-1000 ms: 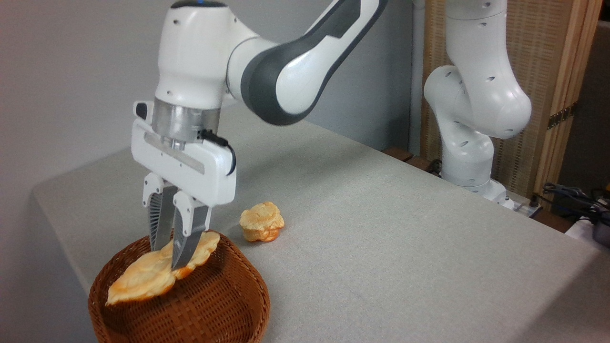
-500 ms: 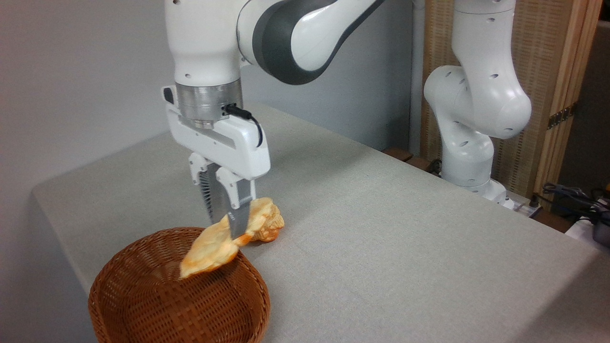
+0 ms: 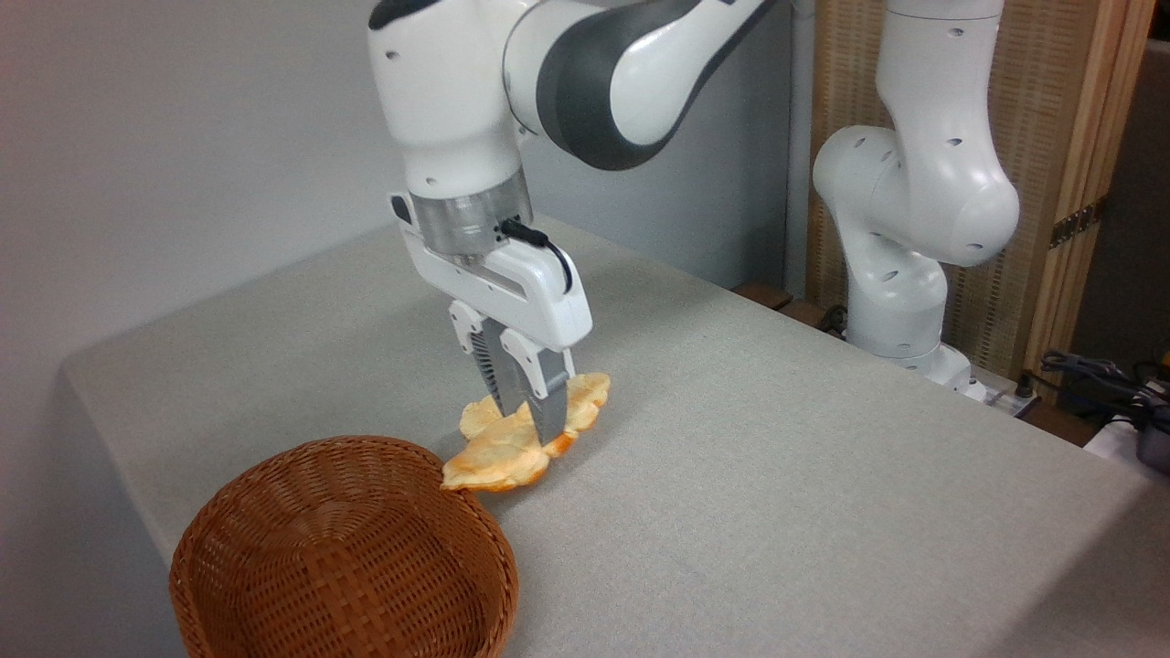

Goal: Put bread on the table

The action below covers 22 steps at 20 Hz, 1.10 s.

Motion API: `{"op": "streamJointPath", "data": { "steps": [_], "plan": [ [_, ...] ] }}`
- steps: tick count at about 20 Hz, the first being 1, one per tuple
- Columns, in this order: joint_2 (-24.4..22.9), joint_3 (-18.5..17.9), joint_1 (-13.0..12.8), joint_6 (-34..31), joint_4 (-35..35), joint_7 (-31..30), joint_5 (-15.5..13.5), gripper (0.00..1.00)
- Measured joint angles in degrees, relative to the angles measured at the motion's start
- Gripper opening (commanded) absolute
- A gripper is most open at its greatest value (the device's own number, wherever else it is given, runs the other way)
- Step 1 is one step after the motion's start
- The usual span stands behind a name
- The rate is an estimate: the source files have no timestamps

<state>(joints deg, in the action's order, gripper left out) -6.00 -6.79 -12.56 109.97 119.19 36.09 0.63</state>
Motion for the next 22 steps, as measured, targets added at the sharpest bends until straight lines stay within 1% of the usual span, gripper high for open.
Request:
{"op": "streamJointPath", "data": {
  "steps": [2,4,5,6,7,16,22],
  "plan": [
    [-0.3,0.0,0.0,0.0,1.9,0.2,0.0,0.54],
    [-0.3,0.0,0.0,0.0,3.3,0.6,0.0,0.68],
    [-0.3,0.0,0.0,0.0,3.8,1.0,0.0,0.73],
    [-0.3,0.0,0.0,0.0,4.1,1.4,0.0,0.88],
    [-0.3,0.0,0.0,0.0,4.5,2.0,0.0,1.00],
    [-0.3,0.0,0.0,0.0,5.7,2.3,0.0,1.00],
    [-0.4,0.1,-0.3,0.1,4.9,2.3,0.0,1.00]
  ]
}}
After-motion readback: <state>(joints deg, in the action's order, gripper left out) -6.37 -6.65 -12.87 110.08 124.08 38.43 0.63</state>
